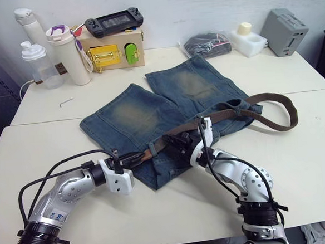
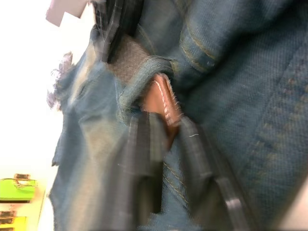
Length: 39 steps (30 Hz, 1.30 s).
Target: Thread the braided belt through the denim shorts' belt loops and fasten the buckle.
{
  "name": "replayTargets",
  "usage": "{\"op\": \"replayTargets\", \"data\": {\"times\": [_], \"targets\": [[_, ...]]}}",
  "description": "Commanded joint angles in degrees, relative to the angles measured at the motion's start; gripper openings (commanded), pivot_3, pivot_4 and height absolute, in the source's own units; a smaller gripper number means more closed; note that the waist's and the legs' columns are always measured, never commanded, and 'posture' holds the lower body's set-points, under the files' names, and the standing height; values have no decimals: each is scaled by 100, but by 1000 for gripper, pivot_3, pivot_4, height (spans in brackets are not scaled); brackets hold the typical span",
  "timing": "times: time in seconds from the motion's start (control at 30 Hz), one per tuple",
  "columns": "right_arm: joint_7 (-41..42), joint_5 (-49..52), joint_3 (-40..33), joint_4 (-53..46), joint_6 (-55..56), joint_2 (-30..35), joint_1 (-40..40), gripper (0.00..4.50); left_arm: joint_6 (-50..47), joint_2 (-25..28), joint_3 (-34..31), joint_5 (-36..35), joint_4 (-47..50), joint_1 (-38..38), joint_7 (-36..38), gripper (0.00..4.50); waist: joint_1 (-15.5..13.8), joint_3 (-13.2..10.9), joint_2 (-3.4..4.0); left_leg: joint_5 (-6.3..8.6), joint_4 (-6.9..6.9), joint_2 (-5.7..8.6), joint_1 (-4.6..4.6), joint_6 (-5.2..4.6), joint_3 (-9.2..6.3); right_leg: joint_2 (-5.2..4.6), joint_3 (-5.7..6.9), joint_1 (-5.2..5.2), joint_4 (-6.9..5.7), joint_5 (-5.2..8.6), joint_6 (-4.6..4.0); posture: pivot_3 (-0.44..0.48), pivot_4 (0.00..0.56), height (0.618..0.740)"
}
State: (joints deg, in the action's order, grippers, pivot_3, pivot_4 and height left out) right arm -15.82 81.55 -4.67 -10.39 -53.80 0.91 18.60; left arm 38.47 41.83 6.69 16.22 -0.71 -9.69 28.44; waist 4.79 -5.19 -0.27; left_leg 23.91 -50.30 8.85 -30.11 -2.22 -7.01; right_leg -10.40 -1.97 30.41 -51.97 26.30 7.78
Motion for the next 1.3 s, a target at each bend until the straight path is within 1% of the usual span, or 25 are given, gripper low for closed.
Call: {"op": "replayTargets", "data": {"times": [0.03,0.23,0.3,0.37,0.4,0.43,0.47,0.5,0.57,0.67,0.7,0.73,0.77,0.83,0.87,0.93,0.97,1.03,1.1,1.17,1.23,1.3], "targets": [[79,-16,172,-66,-88,-56,-48,0,55,29,-44,-44,147,-5,11,102,0,0,0,0,-1,0,0,0,-1,0,0,0,0,0,0,0,150,645],[36,51,137,-97,-132,-13,-14,0,100,26,-3,160,76,-77,-31,102,-1,0,0,0,-1,0,0,0,-1,0,0,-1,0,0,0,0,150,645],[-56,190,15,-184,-132,85,-19,831,137,30,1,198,37,-68,-41,0,-5,0,0,0,-1,0,0,0,-1,0,0,-1,0,0,0,0,150,645],[-85,514,-173,-333,-133,237,-33,1556,151,31,-5,215,27,-67,-44,0,-7,-1,0,0,-2,1,-3,0,0,0,0,0,0,0,0,0,150,645],[-103,635,-223,-379,-148,313,-31,2096,156,30,-7,220,24,-68,-45,0,-8,-1,0,0,-3,1,-3,0,0,-1,-1,0,0,0,0,0,150,645],[-69,736,-294,-496,-194,516,-20,2598,158,30,-13,217,16,-75,-44,0,-11,-1,0,0,-5,2,-6,0,-1,-2,-1,1,0,0,0,0,150,645],[112,802,-367,-678,-279,818,-12,3053,162,32,-18,216,1,-87,-45,0,-16,-1,0,0,-6,2,-7,0,-1,-2,-1,1,0,0,0,0,150,645],[297,927,-436,-852,-366,1119,-14,3607,174,33,-20,219,-25,-100,-51,0,-26,-3,2,0,-9,3,-10,0,-1,-2,-1,1,1,0,0,0,150,645],[790,810,-431,-1201,-557,1770,-23,4484,201,26,-18,225,-70,-108,-69,0,-55,-6,3,1,-17,7,-18,-2,-2,-4,-2,1,5,0,0,0,150,645],[1645,-94,-124,-1634,-673,2790,-140,4484,181,-10,10,216,-38,-107,-64,0,-79,-6,2,1,-16,6,-19,-4,-2,-5,0,-5,19,0,0,0,150,645],[1977,-531,34,-1789,-603,3125,-187,4228,168,-29,16,206,-30,-108,-65,0,-84,-7,1,1,-13,1,-19,-3,0,-5,3,-8,28,0,0,0,150,645],[2222,-835,144,-1878,-516,3326,-224,3826,161,-41,19,198,-27,-109,-67,0,-99,-7,1,1,-12,-2,-19,-3,0,-5,6,-13,39,0,0,0,150,645],[2419,-1353,359,-1957,-342,3561,-261,3509,158,-50,18,198,-26,-110,-71,0,-109,-8,-1,0,-8,-2,-18,-4,2,-5,6,-15,46,0,0,0,150,645],[2715,-2151,680,-2015,13,3798,-312,2588,158,-66,19,211,-26,-110,-84,0,-139,-8,-2,0,-10,-2,-18,-5,7,-5,7,-19,53,0,0,0,150,645],[2817,-2497,816,-2015,183,3857,-329,2065,158,-72,21,219,-25,-108,-92,0,-153,-9,-3,0,-9,-2,-18,-5,7,-6,8,-21,57,0,0,0,150,645],[2963,-3113,1074,-1931,456,3893,-348,1225,153,-82,27,225,-15,-96,-106,0,-169,-10,-5,-1,-12,-3,-18,-5,7,-7,8,-23,59,0,0,0,150,645],[3060,-3568,1365,-1882,596,3982,-345,702,159,-80,27,232,-9,-80,-116,0,-173,-11,-5,-1,-12,-3,-18,-5,7,-7,8,-24,60,0,0,0,150,645],[3155,-4165,1797,-1748,627,4053,-363,93,203,-35,0,249,6,7,-140,0,-179,-11,-7,-1,-13,-2,-18,-5,7,-7,8,-25,60,0,0,0,150,645],[3191,-4281,1866,-1645,471,3946,-440,93,389,132,-100,251,10,267,-169,0,-166,-10,-11,-1,-13,-2,-17,-5,8,-7,9,-27,60,0,0,0,150,645],[3195,-4204,1749,-1588,308,3756,-505,93,812,454,-308,345,-168,693,-287,0,-148,-3,-24,-1,-7,-8,-3,-5,13,-8,10,-35,62,0,0,0,150,645],[3212,-4192,1682,-1552,165,3620,-500,93,1375,860,-663,500,-583,1184,-544,0,-132,0,-29,0,2,-20,4,-3,22,-5,15,-33,66,0,0,0,150,645],[3253,-4276,1654,-1530,118,3534,-477,93,1936,1284,-1012,832,-1164,1657,-919,0,-131,2,-29,0,12,-25,14,-2,33,-5,14,-29,70,1,0,0,150,645]]}}
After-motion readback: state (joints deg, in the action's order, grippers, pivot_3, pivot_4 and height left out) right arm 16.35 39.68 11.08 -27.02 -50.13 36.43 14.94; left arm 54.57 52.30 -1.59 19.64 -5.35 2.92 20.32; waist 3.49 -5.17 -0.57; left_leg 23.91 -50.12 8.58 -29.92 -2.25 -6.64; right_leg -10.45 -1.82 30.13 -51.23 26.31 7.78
